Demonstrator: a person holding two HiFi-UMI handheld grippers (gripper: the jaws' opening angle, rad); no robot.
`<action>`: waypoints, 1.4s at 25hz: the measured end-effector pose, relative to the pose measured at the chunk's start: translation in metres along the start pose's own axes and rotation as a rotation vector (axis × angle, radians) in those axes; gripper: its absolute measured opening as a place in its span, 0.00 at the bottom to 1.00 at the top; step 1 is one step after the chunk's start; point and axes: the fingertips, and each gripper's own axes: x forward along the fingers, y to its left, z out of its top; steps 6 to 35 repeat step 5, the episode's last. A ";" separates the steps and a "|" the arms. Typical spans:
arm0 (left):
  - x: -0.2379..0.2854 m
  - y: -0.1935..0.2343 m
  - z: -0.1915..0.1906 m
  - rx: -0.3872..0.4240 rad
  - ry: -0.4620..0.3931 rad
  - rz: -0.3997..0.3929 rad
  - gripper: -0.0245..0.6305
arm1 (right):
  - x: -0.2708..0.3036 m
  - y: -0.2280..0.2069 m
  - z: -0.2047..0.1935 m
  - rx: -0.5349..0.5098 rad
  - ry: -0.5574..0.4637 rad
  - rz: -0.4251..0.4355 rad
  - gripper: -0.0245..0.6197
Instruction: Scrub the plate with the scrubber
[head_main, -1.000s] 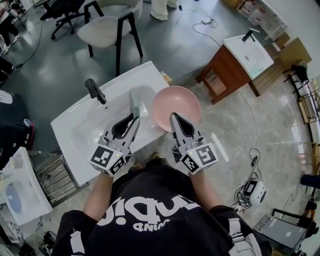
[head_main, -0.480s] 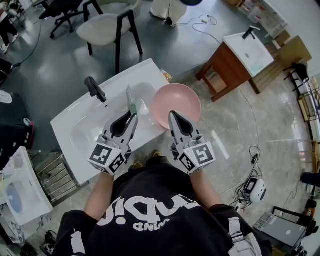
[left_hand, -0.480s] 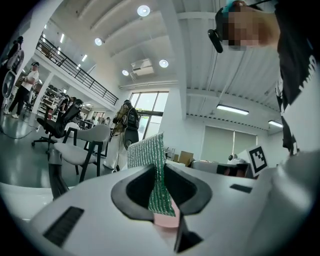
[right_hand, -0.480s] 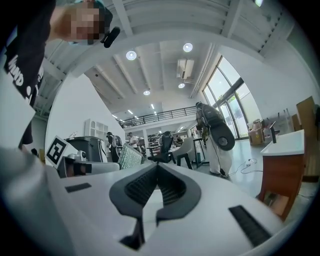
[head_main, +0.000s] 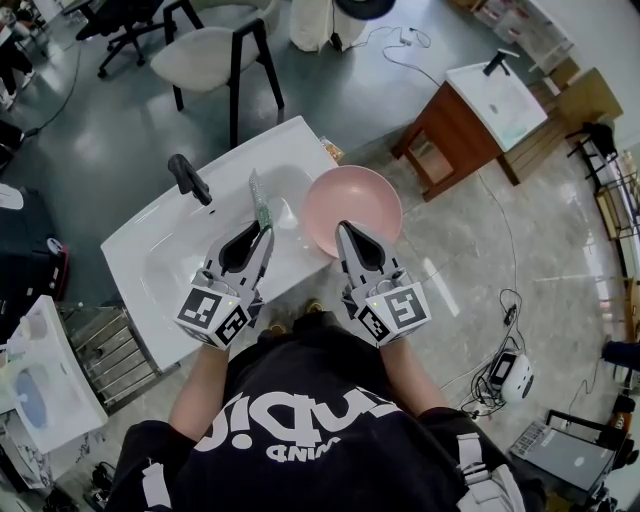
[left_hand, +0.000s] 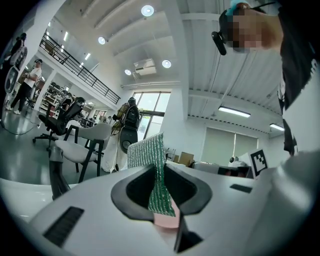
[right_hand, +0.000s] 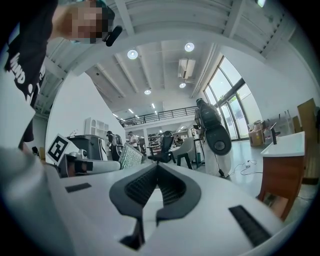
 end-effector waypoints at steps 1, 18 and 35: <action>0.000 -0.001 0.000 0.003 0.003 -0.004 0.16 | -0.001 0.000 0.000 -0.001 0.001 0.000 0.07; 0.000 -0.003 -0.002 0.009 0.014 -0.014 0.16 | -0.001 0.000 0.000 -0.007 0.003 0.004 0.07; 0.000 -0.003 -0.002 0.009 0.014 -0.014 0.16 | -0.001 0.000 0.000 -0.007 0.003 0.004 0.07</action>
